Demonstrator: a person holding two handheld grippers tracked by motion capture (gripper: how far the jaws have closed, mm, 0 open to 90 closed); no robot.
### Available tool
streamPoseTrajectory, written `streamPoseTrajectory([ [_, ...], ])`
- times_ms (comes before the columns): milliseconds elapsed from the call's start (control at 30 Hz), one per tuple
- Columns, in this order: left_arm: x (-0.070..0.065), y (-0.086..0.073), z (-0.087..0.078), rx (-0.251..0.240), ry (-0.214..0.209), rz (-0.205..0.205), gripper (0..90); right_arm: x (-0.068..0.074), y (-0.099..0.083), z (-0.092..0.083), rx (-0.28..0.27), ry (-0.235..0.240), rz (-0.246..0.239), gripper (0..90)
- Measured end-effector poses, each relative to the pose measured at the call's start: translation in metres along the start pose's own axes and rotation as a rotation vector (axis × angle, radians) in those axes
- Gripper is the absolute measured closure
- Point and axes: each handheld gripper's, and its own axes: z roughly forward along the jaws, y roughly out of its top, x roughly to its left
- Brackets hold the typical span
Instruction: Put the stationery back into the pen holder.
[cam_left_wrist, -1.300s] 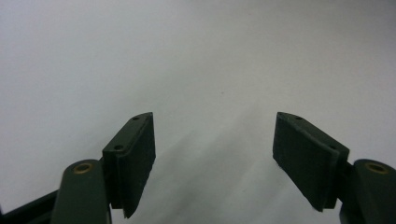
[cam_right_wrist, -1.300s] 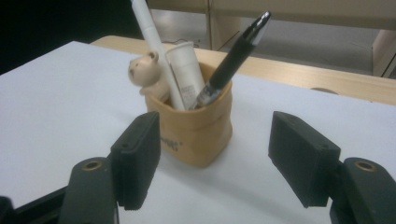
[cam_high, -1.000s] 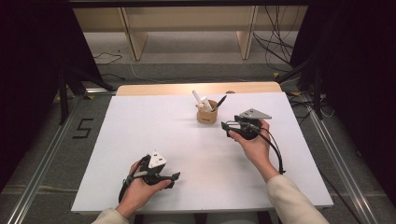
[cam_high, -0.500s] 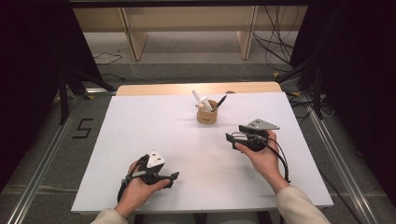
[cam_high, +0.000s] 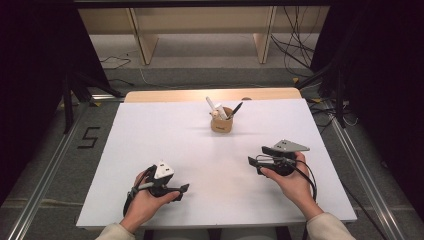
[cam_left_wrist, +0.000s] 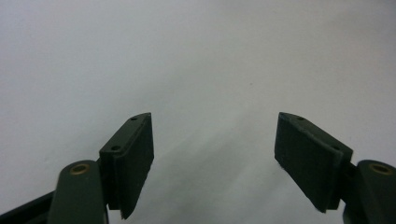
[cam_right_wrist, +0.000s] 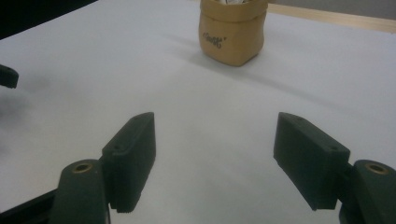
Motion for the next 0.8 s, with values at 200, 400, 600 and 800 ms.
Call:
streamPoseTrajectory([
  [200,0.005,-0.002,-0.003,-0.017,-0.005,-0.019,26.6,0.001,-0.01,-0.011,0.002,0.021,0.001,29.9],
  [400,0.007,-0.004,-0.004,-0.015,-0.005,-0.019,25.5,0.005,-0.019,-0.018,0.022,0.038,0.006,29.2],
  [600,0.006,-0.004,-0.003,-0.015,-0.01,-0.019,24.8,0.006,-0.025,-0.021,0.034,0.046,0.013,28.2],
  [800,0.006,-0.003,-0.002,-0.021,-0.016,-0.008,23.7,0.004,-0.027,-0.022,0.046,0.044,0.018,26.9],
])
